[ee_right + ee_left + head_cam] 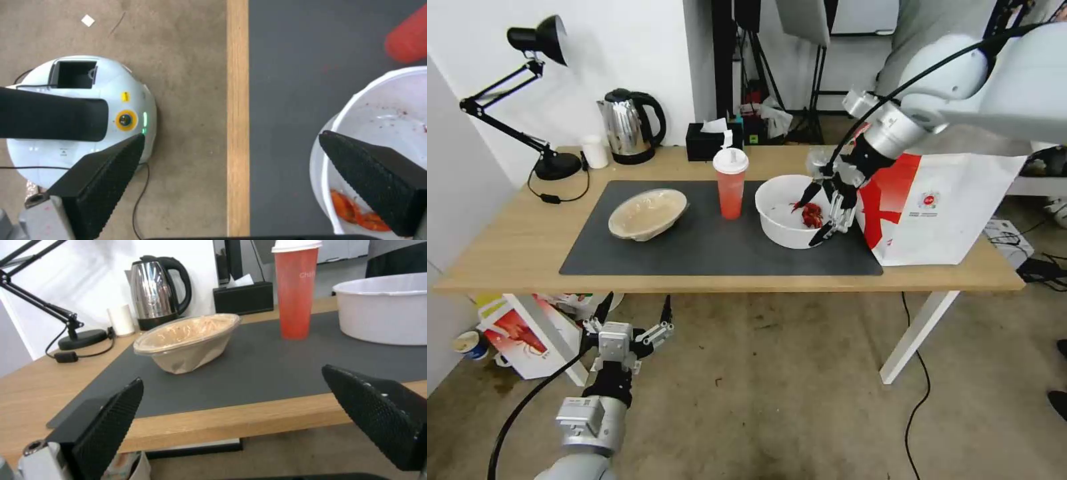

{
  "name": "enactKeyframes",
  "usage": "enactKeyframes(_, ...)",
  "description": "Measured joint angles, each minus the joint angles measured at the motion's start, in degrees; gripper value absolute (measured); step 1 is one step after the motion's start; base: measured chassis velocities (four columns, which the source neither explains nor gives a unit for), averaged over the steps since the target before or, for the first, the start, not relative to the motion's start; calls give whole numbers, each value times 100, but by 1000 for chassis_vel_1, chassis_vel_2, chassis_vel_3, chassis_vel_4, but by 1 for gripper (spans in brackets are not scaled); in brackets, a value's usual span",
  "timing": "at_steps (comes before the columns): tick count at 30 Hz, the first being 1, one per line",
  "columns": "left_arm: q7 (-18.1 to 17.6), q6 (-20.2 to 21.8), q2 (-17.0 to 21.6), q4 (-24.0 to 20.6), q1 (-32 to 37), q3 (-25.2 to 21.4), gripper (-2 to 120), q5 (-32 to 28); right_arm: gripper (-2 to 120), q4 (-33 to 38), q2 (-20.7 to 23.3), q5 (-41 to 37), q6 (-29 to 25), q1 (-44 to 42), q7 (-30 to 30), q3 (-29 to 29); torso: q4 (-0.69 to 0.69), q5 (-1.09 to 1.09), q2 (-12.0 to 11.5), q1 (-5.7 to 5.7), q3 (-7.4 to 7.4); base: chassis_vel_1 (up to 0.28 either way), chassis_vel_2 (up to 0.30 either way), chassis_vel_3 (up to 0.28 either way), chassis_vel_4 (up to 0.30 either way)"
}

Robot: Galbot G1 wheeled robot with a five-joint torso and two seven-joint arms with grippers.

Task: Pick up the trash from the table and place it into the takeout bag.

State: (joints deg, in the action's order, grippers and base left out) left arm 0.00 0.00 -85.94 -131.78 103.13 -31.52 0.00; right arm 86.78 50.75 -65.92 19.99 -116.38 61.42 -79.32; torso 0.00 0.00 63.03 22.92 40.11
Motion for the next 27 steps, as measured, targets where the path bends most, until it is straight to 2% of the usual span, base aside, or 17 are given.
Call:
enactKeyframes(16, 0, 0, 0, 0, 0, 0, 100, 0, 100, -187, -72, 207, 7, -219, 56, -28, -1, 0, 0, 0, 0, 0, 0, 0, 0)
enactKeyframes(27, 0, 0, 0, 0, 0, 0, 100, 0, 100, -553, 135, 222, 6, -363, 110, -143, 0, -1, 0, 0, 0, 0, 0, 0, 0)
